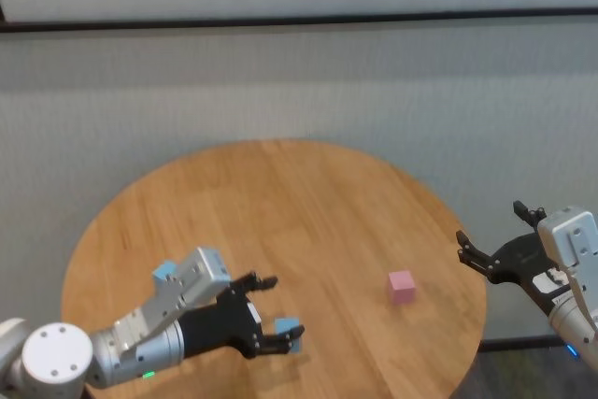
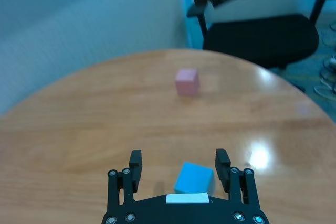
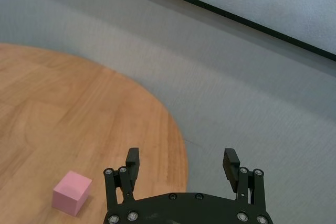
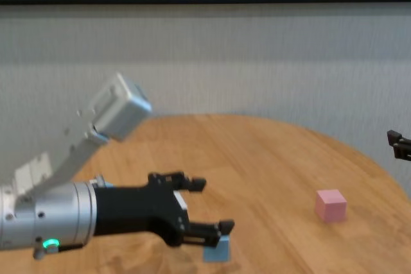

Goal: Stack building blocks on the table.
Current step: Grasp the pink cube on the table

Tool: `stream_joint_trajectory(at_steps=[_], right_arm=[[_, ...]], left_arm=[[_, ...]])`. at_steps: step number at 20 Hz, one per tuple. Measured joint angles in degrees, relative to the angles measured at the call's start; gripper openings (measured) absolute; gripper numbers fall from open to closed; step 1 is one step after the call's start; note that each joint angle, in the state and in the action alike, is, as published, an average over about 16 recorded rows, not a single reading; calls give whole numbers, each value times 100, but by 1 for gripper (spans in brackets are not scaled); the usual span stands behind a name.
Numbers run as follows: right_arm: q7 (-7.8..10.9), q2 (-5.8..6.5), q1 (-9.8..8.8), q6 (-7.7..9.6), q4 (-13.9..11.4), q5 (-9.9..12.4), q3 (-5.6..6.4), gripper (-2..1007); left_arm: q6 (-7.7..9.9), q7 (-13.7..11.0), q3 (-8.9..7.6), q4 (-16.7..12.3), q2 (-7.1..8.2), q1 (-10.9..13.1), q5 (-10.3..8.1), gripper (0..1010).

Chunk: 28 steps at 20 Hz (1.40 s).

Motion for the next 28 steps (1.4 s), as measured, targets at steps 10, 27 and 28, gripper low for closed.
stream_joint_trajectory(at_steps=[10, 27, 28], right_arm=[[0, 0, 0, 0, 0, 0, 0, 1005], [205, 142, -60, 37, -182, 63, 189, 1005], [272, 167, -68, 51, -216, 98, 220, 1005]], left_arm=[[72, 115, -322, -349, 186, 40, -248, 1000], [-14, 114, -450, -237, 326, -15, -247, 1002], [-14, 115, -449, -237, 325, -15, -247, 1002]])
